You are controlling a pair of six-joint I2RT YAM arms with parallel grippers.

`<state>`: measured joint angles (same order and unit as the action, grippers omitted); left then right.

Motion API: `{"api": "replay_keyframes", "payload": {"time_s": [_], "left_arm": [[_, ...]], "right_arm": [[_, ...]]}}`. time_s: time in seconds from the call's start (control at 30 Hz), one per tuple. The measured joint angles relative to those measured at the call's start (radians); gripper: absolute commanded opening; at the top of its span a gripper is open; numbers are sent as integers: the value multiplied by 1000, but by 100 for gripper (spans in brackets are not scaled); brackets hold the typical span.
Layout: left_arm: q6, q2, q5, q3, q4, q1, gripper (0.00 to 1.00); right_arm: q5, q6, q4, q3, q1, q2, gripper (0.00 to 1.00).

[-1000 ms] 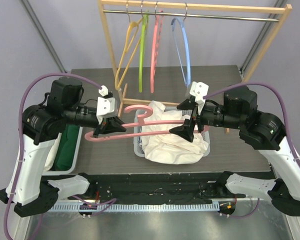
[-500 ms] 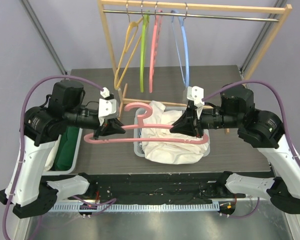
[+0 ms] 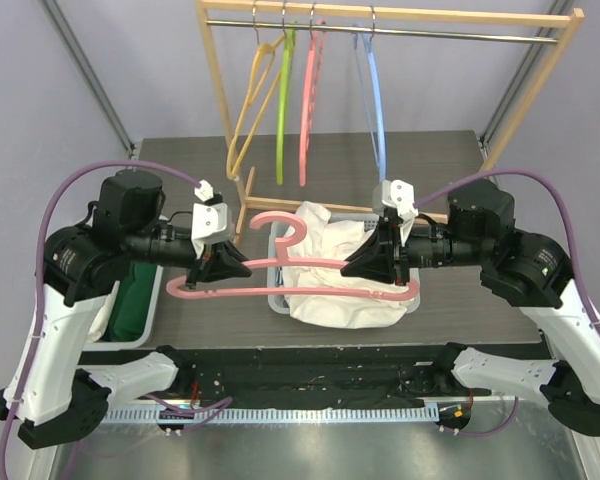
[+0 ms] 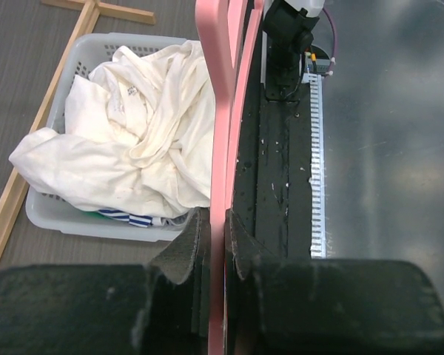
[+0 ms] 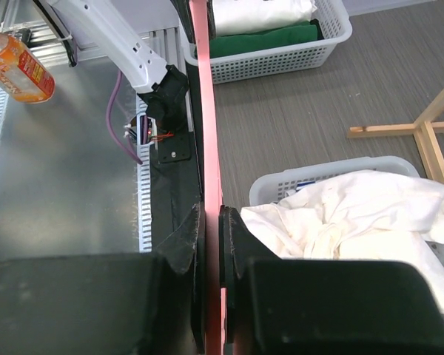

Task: Remove the tank top from the hanger
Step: Place the hanger at the clothesline.

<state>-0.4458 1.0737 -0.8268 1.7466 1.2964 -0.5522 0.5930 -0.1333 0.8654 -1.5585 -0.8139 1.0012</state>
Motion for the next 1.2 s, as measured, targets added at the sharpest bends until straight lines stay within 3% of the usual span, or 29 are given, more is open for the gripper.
{"api": "replay_keyframes", "payload": {"time_s": [0.03, 0.1, 0.13, 0.17, 0.23, 0.5, 0.73, 0.93, 1.2], "left_arm": [[3, 0, 0, 0, -2, 0, 8], [15, -2, 2, 0, -6, 0, 28], [23, -2, 4, 0, -8, 0, 44], [26, -2, 11, 0, -13, 0, 83], [39, -3, 47, 0, -24, 5, 99], [129, 3, 237, 46, -109, 10, 100], [91, 7, 539, 212, -208, 10, 100], [19, -40, 802, 217, -327, 11, 100], [26, -29, 857, 196, -358, 18, 99]], "right_arm": [[0, 3, -5, 5, 0, -3, 1], [0, 8, -13, 13, 0, -7, 1], [0, 9, -15, 16, 0, -9, 1], [2, 11, -14, 18, 0, -11, 1], [-3, 15, -6, 21, 3, -20, 1], [-28, 32, 3, 21, 10, -83, 1], [-137, 41, 39, 4, 13, -155, 1], [-326, 63, 31, -37, 13, -288, 1], [-625, 102, -27, -192, 13, -416, 1]]}}
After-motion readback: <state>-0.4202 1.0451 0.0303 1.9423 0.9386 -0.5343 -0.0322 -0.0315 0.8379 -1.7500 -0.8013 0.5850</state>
